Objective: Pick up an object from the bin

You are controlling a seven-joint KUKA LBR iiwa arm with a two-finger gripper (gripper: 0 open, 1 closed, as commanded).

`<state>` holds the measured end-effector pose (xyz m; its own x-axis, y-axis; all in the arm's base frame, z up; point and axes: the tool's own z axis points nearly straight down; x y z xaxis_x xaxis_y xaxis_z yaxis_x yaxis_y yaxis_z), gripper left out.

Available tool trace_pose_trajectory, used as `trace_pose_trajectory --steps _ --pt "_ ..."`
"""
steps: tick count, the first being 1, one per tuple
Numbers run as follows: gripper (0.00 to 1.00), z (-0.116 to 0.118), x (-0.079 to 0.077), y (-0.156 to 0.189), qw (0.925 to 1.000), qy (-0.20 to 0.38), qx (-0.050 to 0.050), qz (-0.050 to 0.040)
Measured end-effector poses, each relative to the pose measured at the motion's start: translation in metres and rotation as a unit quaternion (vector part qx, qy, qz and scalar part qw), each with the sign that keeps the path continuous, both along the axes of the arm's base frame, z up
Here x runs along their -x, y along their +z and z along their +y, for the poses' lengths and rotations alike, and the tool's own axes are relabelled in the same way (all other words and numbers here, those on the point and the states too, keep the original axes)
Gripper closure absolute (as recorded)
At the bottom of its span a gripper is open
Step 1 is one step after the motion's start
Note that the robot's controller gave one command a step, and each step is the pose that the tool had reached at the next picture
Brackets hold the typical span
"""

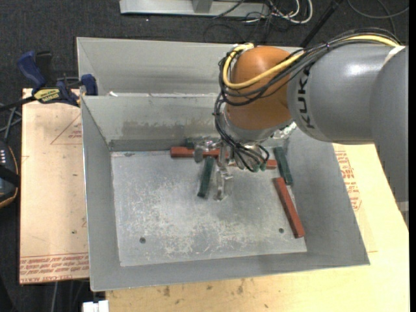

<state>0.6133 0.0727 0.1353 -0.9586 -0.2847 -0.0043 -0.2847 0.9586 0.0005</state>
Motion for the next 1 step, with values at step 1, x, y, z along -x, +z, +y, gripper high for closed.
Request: trace_pose_trajectory --steps 1 --pt "0.0 0.0018 -0.0253 -0.0097 0.9964 0.085 0.001 0.0001"
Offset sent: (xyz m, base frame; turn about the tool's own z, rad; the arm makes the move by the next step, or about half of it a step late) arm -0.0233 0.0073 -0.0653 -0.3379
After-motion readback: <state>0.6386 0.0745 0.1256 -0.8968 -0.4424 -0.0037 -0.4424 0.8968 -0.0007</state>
